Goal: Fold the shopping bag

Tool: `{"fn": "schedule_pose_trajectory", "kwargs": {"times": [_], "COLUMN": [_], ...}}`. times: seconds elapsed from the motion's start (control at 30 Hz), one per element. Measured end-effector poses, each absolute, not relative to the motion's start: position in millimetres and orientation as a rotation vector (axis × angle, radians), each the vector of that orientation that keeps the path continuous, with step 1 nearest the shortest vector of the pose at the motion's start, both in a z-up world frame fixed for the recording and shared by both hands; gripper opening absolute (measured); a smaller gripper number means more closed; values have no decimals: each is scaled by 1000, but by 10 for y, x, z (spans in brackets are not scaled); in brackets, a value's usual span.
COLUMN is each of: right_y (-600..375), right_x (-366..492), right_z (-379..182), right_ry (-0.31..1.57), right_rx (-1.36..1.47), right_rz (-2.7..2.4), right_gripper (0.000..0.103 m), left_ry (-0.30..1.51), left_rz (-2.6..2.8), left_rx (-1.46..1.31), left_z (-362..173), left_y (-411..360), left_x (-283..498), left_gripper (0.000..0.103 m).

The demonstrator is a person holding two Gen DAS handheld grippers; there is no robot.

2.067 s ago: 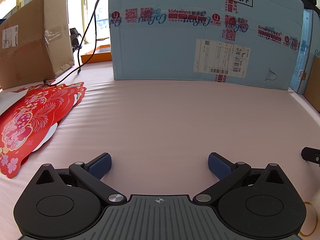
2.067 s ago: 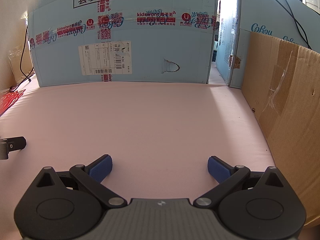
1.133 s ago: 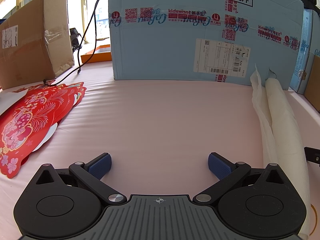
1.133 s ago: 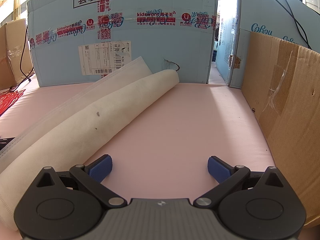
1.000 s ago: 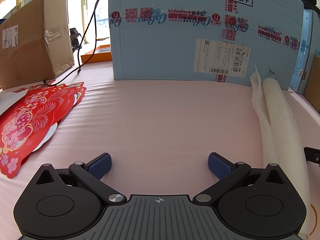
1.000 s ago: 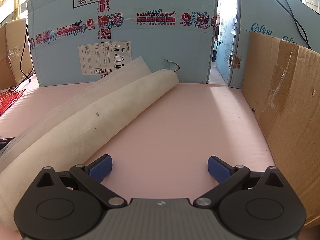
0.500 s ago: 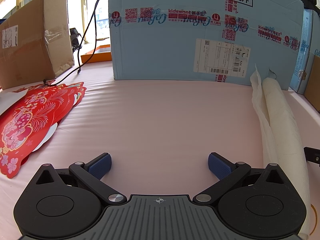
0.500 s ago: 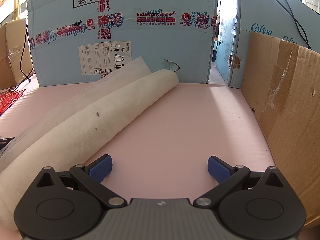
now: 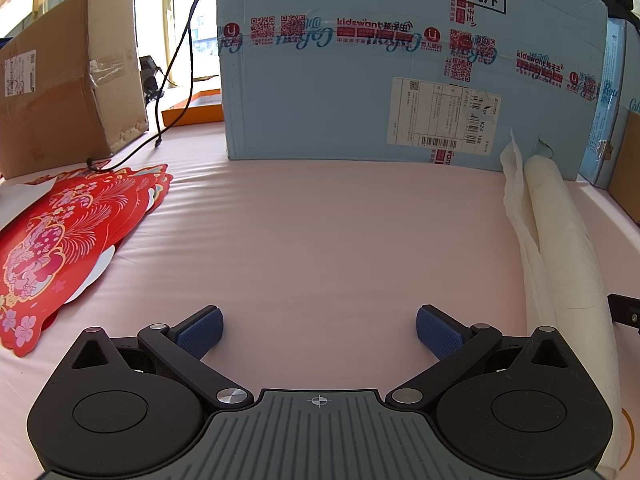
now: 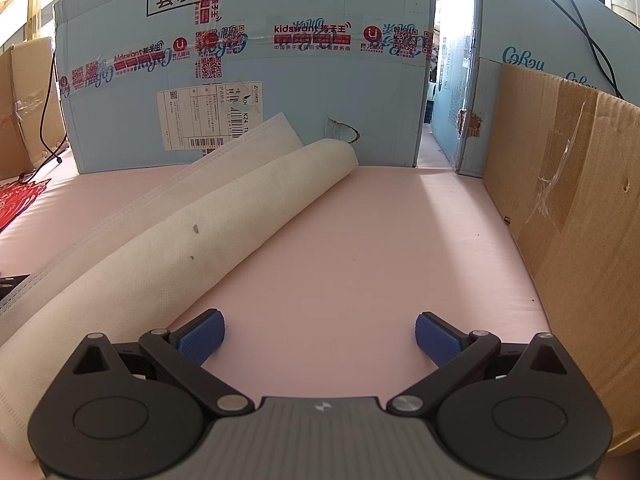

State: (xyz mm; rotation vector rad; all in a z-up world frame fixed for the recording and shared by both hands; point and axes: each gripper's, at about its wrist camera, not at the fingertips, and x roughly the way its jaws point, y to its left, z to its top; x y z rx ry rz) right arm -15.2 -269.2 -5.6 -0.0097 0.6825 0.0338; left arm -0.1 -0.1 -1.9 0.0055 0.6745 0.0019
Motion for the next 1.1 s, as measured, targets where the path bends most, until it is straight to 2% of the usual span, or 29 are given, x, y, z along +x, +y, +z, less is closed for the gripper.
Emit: {"fn": "schedule_pose_trajectory", "kwargs": {"times": [1.1], "right_y": [-2691], "right_x": [-150], "right_z": [-50], "right_ry": [683], "right_rx": [-11], "right_rz": [33], "right_gripper": [103], "left_ry": [676], "left_rz": [4], "left_rx": [17], "left_z": [-13], "left_y": [0], "left_x": [8], "left_gripper": [103]}}
